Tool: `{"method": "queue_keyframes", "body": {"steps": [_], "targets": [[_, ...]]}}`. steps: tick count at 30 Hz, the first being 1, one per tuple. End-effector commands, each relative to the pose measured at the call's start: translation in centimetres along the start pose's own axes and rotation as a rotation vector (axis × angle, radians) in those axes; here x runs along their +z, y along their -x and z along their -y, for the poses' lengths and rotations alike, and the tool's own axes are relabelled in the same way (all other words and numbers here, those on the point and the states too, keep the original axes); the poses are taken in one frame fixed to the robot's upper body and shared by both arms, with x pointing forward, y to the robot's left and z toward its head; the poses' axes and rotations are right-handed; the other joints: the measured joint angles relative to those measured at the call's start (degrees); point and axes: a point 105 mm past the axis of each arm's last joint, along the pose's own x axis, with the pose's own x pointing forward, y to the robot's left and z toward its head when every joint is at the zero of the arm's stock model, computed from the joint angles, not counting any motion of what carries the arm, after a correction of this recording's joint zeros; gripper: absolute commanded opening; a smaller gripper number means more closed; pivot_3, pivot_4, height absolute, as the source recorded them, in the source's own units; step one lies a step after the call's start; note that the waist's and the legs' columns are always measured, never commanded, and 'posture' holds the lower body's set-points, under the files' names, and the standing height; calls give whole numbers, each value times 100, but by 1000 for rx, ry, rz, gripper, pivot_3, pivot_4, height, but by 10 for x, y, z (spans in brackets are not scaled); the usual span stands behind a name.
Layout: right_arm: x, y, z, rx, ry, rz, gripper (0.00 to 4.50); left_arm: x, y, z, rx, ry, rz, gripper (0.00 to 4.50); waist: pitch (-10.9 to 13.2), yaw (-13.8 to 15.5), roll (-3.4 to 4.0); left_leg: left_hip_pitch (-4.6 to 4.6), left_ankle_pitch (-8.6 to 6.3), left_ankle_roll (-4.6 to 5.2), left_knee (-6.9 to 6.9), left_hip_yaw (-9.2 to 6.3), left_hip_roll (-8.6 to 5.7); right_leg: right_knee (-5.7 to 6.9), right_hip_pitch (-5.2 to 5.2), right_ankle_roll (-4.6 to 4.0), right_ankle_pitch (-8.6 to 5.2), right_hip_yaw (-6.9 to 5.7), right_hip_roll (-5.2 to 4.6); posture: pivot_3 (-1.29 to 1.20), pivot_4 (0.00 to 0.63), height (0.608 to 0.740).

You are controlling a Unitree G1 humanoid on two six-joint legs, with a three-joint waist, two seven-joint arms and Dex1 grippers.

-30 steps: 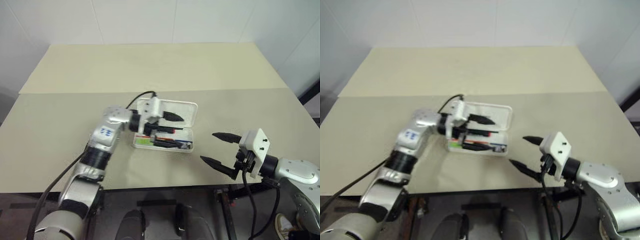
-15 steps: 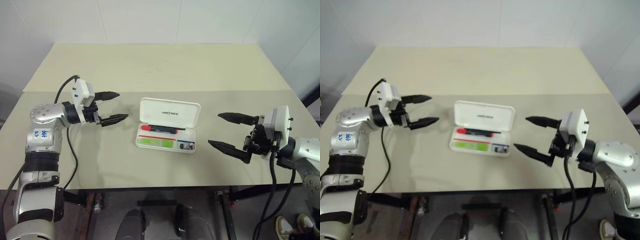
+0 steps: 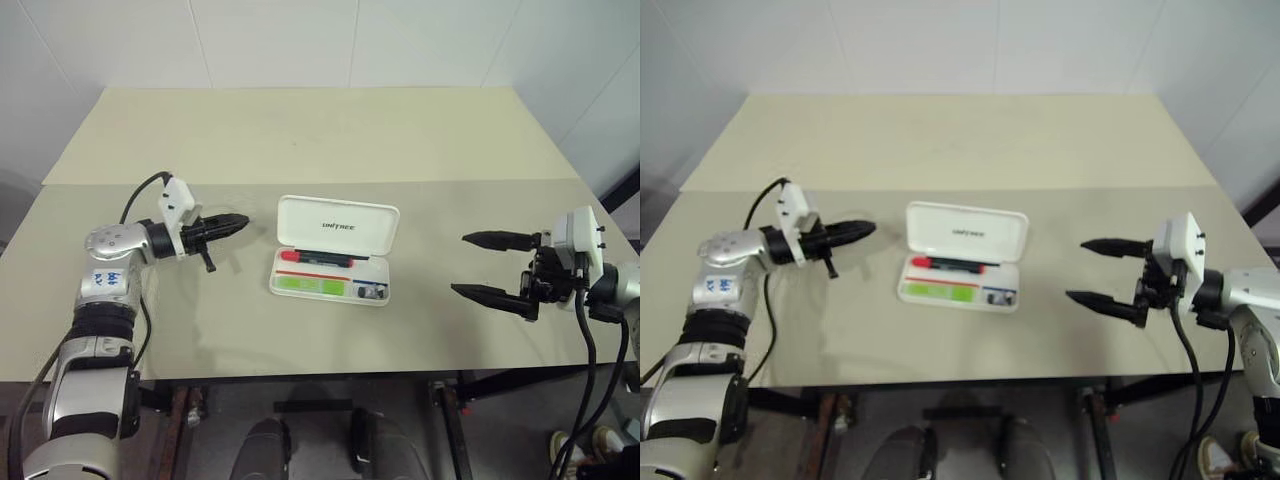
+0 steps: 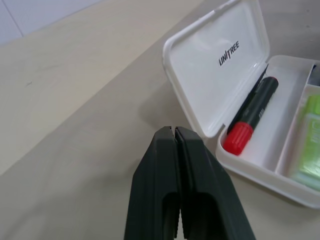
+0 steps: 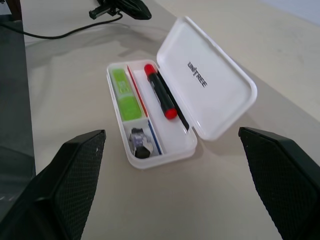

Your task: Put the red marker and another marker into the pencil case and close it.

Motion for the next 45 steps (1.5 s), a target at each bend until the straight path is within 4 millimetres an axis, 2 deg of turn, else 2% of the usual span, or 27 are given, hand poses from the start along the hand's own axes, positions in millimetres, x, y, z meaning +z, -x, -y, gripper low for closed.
{"method": "queue_keyframes", "body": {"steps": [1,8,15,20,33,40,45], "targets": [[9,2,3,5,52,12,4500,8,-7,-10,47,-20,14,23,0,-4,0,0,0,0,-1,1,0,0,0,0,0,0,0,0,150,740],[8,-5,3,-1,66,32,4500,5,-47,-7,66,44,16,23,0,14,0,-2,0,0,8,2,-1,-2,4,7,5,0,-1,0,150,740],[14,-11,0,3,80,52,4500,-4,-65,-14,157,57,-32,23,0,-4,0,-2,-1,-1,4,5,0,-4,0,9,8,0,0,0,150,740],[18,-15,-4,4,86,65,4500,8,-80,-5,96,39,25,23,0,4,0,-4,-1,-1,6,6,-1,-7,0,10,10,0,-2,0,150,740],[14,-20,-9,1,70,79,4500,29,-67,17,-144,-96,123,23,0,3,0,-4,-2,-2,2,7,-1,-10,0,9,10,-2,-2,0,150,740],[15,-24,-12,2,69,92,4500,19,-57,46,-393,-209,3,23,0,-2,0,-4,-2,-2,1,8,0,-10,0,8,10,-2,-3,0,150,740],[17,-27,-13,-2,73,104,4500,10,-64,66,-483,-206,-52,23,0,7,0,-4,-2,-2,5,6,-1,-10,2,7,9,-1,-2,0,150,740]]}}
